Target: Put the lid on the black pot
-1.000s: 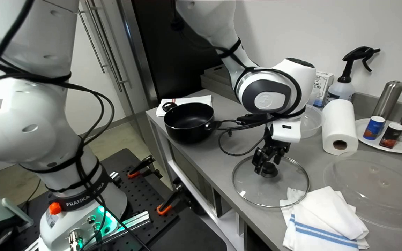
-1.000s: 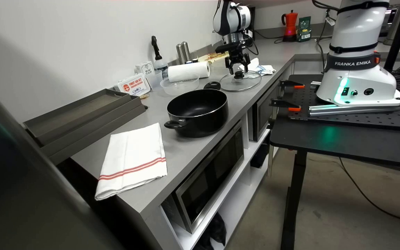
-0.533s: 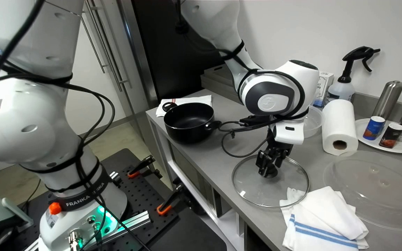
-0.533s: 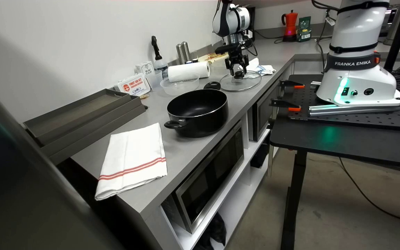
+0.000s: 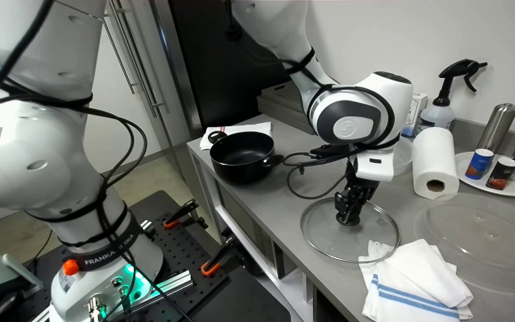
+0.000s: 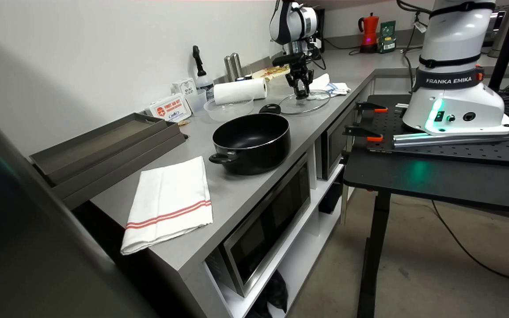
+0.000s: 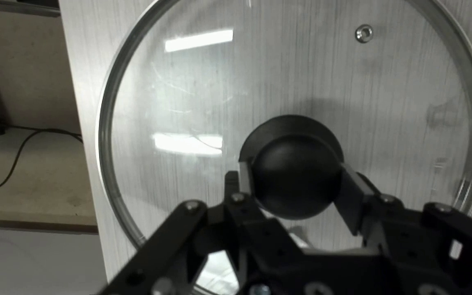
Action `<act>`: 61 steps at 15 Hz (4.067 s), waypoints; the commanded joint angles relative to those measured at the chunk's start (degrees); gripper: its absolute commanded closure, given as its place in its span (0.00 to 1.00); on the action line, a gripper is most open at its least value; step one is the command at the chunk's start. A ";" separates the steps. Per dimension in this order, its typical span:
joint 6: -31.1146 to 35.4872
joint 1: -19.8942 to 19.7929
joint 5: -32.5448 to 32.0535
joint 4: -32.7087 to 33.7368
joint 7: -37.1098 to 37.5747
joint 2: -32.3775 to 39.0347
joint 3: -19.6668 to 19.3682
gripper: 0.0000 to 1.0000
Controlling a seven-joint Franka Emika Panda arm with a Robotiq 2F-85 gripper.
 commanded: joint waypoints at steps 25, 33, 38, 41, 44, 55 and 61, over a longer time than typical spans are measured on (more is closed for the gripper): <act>6.41 9.59 -15.18 -6.41 0.97 -22.88 1.88 0.74; 3.70 15.29 -26.61 -2.99 6.29 -22.64 5.26 0.74; 3.74 19.88 -28.98 -3.96 13.67 -22.40 9.49 0.74; 3.10 22.74 -31.46 -4.34 19.33 -22.42 11.68 0.74; 0.72 24.87 -33.73 -4.35 23.51 -22.37 13.63 0.74; -6.32 27.51 -32.86 -5.98 24.15 -21.00 19.78 0.74; -5.89 28.31 -32.63 -6.79 23.79 -19.52 20.77 0.74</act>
